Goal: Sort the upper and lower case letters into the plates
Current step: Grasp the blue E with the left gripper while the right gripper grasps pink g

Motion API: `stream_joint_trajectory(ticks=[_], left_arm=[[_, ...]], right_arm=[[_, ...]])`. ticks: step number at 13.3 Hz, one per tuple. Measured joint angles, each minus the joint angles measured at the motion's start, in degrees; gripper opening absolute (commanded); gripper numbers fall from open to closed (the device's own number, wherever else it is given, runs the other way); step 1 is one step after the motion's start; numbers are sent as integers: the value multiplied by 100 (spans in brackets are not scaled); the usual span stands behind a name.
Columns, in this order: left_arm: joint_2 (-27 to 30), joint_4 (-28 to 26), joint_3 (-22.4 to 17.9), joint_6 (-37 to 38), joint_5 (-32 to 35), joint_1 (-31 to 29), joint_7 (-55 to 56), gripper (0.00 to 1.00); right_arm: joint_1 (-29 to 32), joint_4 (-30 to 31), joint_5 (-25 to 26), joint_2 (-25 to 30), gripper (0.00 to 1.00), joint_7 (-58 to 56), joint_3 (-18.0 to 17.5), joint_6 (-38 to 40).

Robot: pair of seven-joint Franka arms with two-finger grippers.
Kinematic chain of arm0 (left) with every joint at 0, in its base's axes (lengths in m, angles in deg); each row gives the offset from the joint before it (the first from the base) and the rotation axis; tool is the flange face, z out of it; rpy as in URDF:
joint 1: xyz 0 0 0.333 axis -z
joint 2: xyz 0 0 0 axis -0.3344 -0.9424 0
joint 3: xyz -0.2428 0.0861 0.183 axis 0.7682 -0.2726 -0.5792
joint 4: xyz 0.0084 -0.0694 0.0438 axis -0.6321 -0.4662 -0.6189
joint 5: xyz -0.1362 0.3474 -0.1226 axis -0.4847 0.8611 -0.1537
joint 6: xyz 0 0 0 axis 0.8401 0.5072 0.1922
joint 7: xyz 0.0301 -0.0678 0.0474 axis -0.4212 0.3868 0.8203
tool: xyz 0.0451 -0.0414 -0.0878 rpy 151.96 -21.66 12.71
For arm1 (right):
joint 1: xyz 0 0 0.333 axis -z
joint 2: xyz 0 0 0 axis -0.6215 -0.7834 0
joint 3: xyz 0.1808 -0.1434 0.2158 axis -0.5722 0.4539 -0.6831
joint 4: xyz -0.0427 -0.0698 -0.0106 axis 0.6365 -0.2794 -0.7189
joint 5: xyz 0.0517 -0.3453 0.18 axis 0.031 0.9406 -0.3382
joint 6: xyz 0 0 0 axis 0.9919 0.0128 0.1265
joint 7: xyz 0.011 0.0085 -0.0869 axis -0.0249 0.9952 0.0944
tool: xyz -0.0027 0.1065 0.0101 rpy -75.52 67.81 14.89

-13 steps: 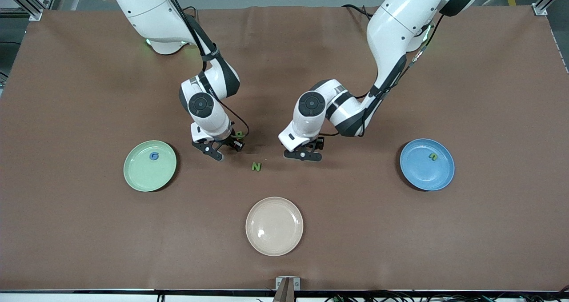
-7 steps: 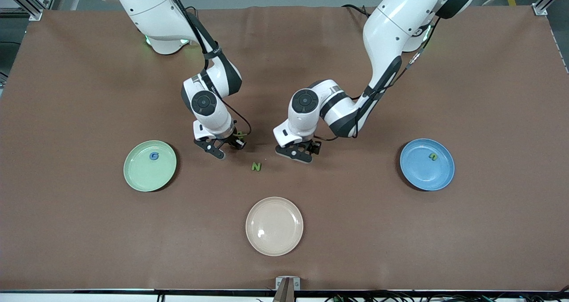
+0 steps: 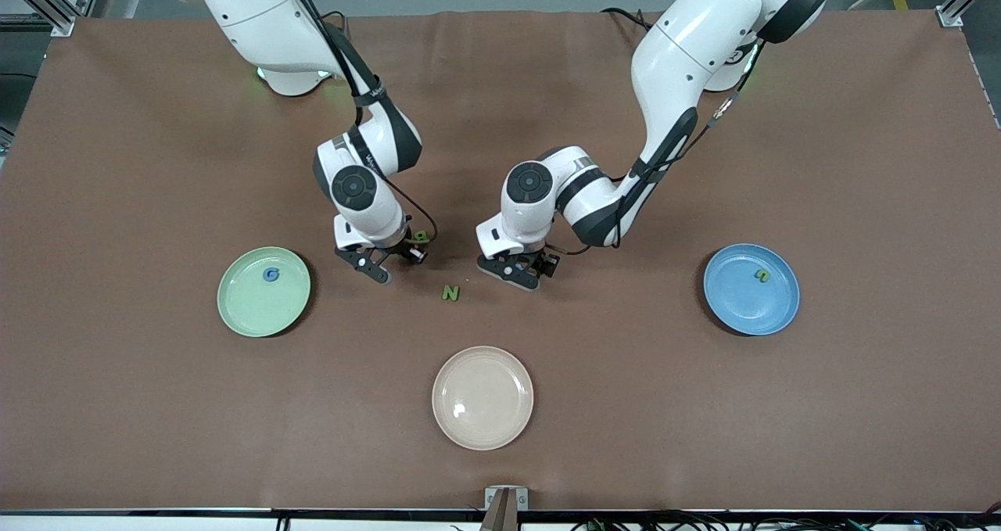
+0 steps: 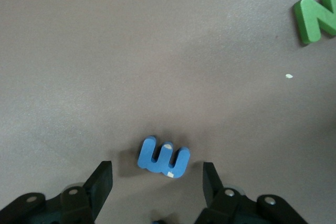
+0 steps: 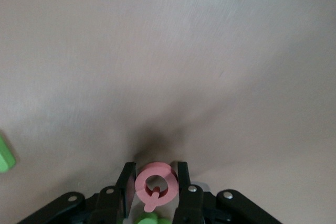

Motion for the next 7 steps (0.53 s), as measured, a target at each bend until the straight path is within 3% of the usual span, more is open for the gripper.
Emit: stream_joint_trajectory(ticks=[3,7], left_arm=[[-2,16,1,0,1,35,-16,67],[-44,18,0,0,2,47,-34,64]], right_arm=[[852,-416,3,374,0,-1495,53,965],[2264,-411,62,585,1,-3993,84,1173]])
